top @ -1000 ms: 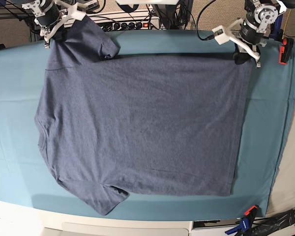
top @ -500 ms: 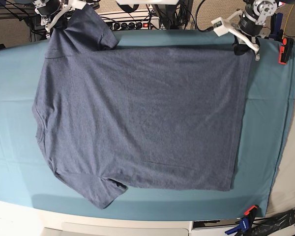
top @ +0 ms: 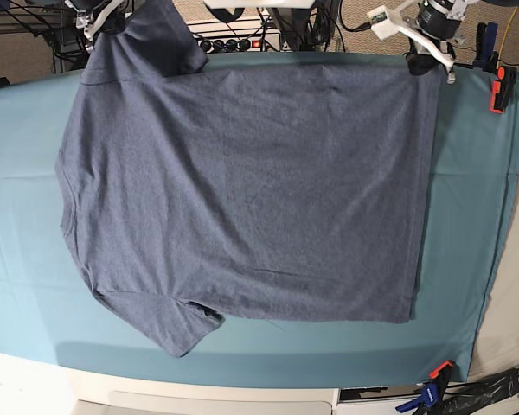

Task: Fold the T-shirt properly
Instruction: 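Lift both shoulder corners and pull the shirt toward the robot, then hold the shoulders raised and drag the shirt further toward the robot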

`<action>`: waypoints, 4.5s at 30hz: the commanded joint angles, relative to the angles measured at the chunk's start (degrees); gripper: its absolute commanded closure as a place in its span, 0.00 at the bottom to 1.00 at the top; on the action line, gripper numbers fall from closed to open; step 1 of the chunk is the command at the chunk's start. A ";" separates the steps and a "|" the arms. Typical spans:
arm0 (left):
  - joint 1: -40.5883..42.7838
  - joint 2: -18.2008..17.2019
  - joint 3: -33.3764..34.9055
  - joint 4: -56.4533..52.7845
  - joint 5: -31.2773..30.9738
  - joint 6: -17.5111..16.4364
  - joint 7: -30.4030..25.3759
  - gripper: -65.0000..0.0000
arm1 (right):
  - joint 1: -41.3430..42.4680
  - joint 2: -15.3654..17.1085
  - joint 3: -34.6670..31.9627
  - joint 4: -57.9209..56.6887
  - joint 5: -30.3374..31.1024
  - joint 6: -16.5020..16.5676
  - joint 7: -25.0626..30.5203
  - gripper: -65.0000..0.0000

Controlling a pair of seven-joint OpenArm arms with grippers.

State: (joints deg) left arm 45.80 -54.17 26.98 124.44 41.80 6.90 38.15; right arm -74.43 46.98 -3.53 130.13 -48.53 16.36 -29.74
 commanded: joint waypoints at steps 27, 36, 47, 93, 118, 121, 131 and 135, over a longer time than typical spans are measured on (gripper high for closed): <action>4.96 -0.81 -0.15 2.34 3.65 0.87 2.84 1.00 | -0.57 0.46 0.28 2.89 -0.37 -0.24 -6.47 1.00; 4.81 -0.79 -0.17 2.34 3.65 0.87 2.95 1.00 | -0.57 0.28 0.28 2.86 0.07 0.74 -7.56 1.00; 1.14 -0.81 -0.15 2.32 2.64 0.72 1.18 1.00 | -0.57 0.31 0.28 2.89 0.04 0.52 -6.88 1.00; 4.28 -2.82 -5.27 0.11 -3.45 -2.84 -0.42 1.00 | -0.57 0.13 0.83 -0.70 0.98 2.27 -7.76 1.00; 6.16 -2.84 -5.42 0.13 0.46 -0.02 0.59 1.00 | -0.57 -0.66 -2.36 -0.70 -2.69 -3.80 -8.48 1.00; 5.22 -2.84 -5.42 0.15 0.85 -0.02 0.50 1.00 | -0.57 -0.66 -2.36 -0.68 -3.65 -5.31 -8.46 1.00; 1.81 -2.82 -5.42 0.17 0.57 -0.02 0.35 1.00 | 3.61 -0.66 -2.36 0.76 -3.43 -6.36 -7.26 1.00; -0.55 -2.84 -5.42 0.17 0.48 -0.02 0.33 1.00 | 9.09 -0.66 -2.36 0.74 -1.25 -6.29 -5.66 1.00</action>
State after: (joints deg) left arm 44.97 -56.23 21.74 123.79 41.52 6.00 38.11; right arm -64.93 45.84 -6.07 130.02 -48.88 10.87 -35.73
